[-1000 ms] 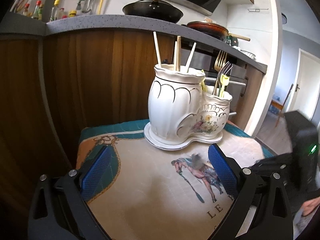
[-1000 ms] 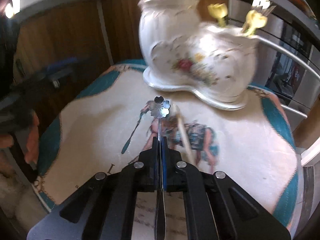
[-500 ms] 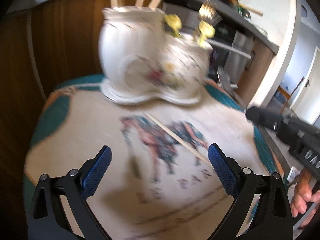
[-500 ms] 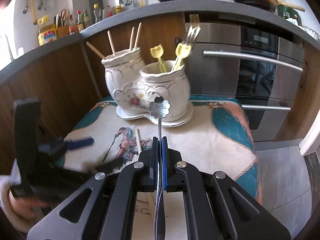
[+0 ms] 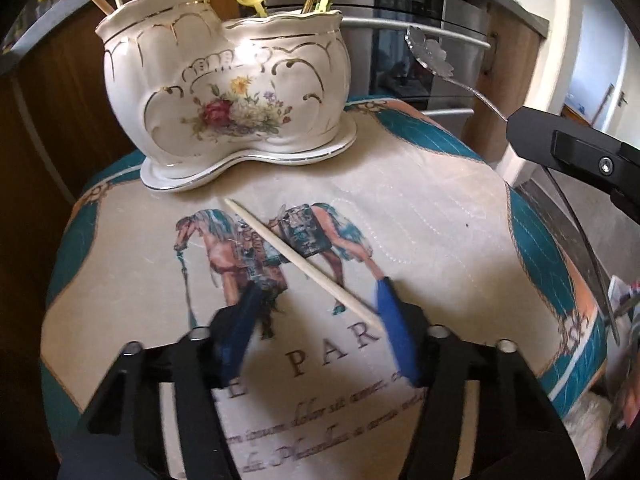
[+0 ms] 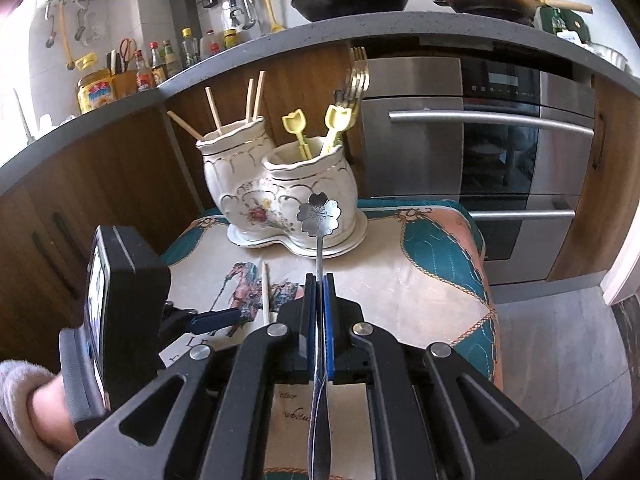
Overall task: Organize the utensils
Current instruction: 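Grasp the silver flower-handled spoon with the right tool while the left tool grasps the last chopstick, then drop chopstick in larger vase with left tool while right tool drops flower spoon in smaller vase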
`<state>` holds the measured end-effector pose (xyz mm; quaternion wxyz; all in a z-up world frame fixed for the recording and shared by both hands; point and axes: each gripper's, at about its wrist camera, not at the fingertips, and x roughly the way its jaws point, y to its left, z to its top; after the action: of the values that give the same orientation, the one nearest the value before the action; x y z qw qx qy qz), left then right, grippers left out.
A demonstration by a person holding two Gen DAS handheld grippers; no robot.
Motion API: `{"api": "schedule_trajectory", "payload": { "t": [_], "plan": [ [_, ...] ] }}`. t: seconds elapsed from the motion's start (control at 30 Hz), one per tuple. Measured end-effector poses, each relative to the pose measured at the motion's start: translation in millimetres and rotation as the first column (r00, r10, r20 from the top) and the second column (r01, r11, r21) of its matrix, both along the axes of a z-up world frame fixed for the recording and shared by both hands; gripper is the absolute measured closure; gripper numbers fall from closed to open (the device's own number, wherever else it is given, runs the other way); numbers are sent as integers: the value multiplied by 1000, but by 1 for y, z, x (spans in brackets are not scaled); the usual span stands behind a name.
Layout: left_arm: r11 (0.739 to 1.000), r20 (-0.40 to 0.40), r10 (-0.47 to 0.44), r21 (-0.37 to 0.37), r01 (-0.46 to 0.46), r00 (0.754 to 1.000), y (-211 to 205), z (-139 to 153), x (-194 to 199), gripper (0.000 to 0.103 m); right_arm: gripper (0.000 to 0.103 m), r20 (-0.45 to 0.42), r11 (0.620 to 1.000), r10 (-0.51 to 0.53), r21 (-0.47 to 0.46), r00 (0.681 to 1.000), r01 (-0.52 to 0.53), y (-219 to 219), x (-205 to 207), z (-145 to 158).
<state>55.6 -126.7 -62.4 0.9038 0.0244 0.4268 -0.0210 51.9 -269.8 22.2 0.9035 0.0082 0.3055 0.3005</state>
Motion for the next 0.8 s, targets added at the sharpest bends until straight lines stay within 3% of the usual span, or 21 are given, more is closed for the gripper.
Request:
{"api": "schedule_trajectory", "payload": {
  "t": [0.03,0.13,0.2,0.3,0.47,0.53,0.6,0.7,0.8],
  "plan": [
    [1000,-8,-5,-7,5,1000,7,1,-1,64,100,3,1000,6,0,1000,-6,1,-1,1],
    [999,-35,-13,-42,11,999,30,6,-4,83,100,5,1000,17,4,1000,-17,4,-3,2],
    [997,-56,-21,-69,17,998,46,8,-9,92,100,3,1000,22,5,1000,-22,6,-4,2],
    [998,-70,-26,-56,22,997,63,9,-15,96,100,0,1000,26,1,1000,-26,9,-4,1],
    [999,-100,-40,10,41,994,70,11,-21,94,100,-7,999,45,-9,999,-45,17,-5,-1],
    [998,-117,-63,21,66,991,66,11,-18,69,100,-12,999,49,-14,999,-49,20,-5,-3],
    [996,-134,-77,27,82,988,64,11,-14,56,100,-15,998,55,-24,998,-56,24,-6,-4],
    [993,-145,-112,19,116,983,67,14,-13,57,100,-17,998,60,-32,998,-61,27,-6,-5],
    [990,-151,-134,17,138,979,67,16,-12,69,100,-20,998,59,-35,998,-59,28,-5,-6]
  ]
}}
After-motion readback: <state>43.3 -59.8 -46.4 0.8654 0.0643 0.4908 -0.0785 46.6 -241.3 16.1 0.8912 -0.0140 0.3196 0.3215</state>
